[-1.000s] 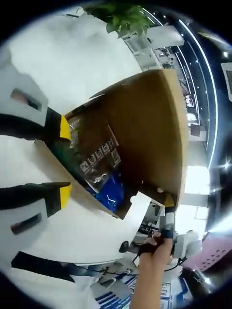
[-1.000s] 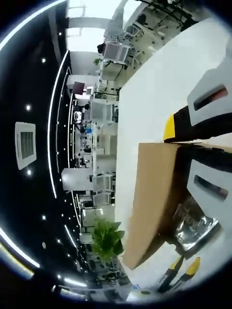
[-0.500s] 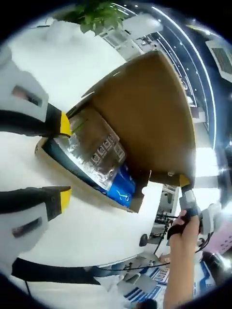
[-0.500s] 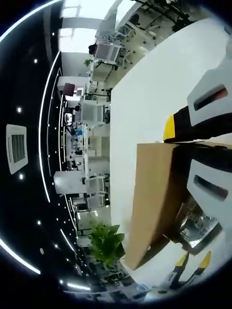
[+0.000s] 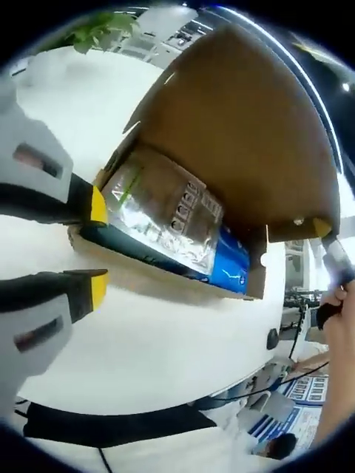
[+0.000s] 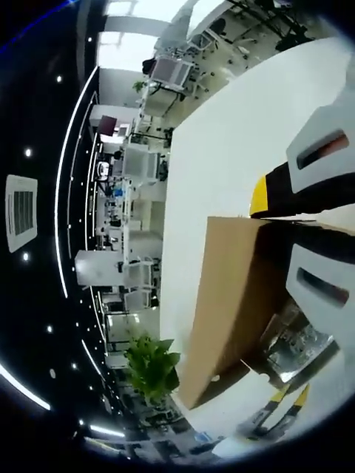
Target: Operate the shoe box by opening the lid, removing the specified soft item, and placing it in the target area until the item is outside and the box remains undamaged.
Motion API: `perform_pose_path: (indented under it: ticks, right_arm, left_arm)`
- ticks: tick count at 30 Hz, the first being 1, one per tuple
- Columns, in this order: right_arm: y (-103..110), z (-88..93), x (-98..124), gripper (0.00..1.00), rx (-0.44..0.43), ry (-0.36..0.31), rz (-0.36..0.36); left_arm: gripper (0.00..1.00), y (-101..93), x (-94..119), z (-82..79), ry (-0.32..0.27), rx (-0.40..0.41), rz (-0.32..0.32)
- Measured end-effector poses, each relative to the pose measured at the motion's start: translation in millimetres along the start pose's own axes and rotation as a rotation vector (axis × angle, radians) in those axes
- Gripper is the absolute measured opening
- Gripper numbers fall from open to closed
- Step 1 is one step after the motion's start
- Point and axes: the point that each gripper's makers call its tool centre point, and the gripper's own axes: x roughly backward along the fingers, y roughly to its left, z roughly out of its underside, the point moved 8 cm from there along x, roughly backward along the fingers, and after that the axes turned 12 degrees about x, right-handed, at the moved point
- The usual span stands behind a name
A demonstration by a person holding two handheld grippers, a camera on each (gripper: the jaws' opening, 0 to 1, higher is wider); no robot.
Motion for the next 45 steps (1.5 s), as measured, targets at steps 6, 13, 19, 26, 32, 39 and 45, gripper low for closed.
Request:
perform_pose_path:
  ticks: [6,13,19,26,32,39,45]
  right_arm:
    - [-1,-3.2,-3,0.0,-0.026,0.018,0.007]
    - [-3,-5.2,-4,0.0,-0.028,0.033,-0.01]
    - [-4,-6.2,-6,0.0,-0.027,0.036,-0.015]
    - [-6,-8.3,-9,0.0,-0.027,0.046,-0.017]
    - [-7,-10.6,-14,0.0,-0.024,0.052,-0.021]
    - [-11,-11.6,-23,0.0,-0.037,0.037,-0.024]
    - [-10,-14.2,-25,0.0,-0.001,0.058,-0.029]
  left_arm:
    - [0.08,0.7,-6,-1.0,0.019,-0.023,0.034]
    - [0.06,3.7,-8,-1.4,0.026,-0.034,0.096]
    - [0.03,8.5,-9,-2.3,0.046,-0.079,0.193]
    - [0.01,7.2,-10,-1.2,0.04,-0.165,0.209]
    - [0.01,5.9,-11,0.6,0.023,-0.17,0.197]
    - [0.0,6.8,-12,0.2,0.032,-0.141,0.197]
    - [0.0,4.2,-12,-0.1,0.04,-0.164,0.176]
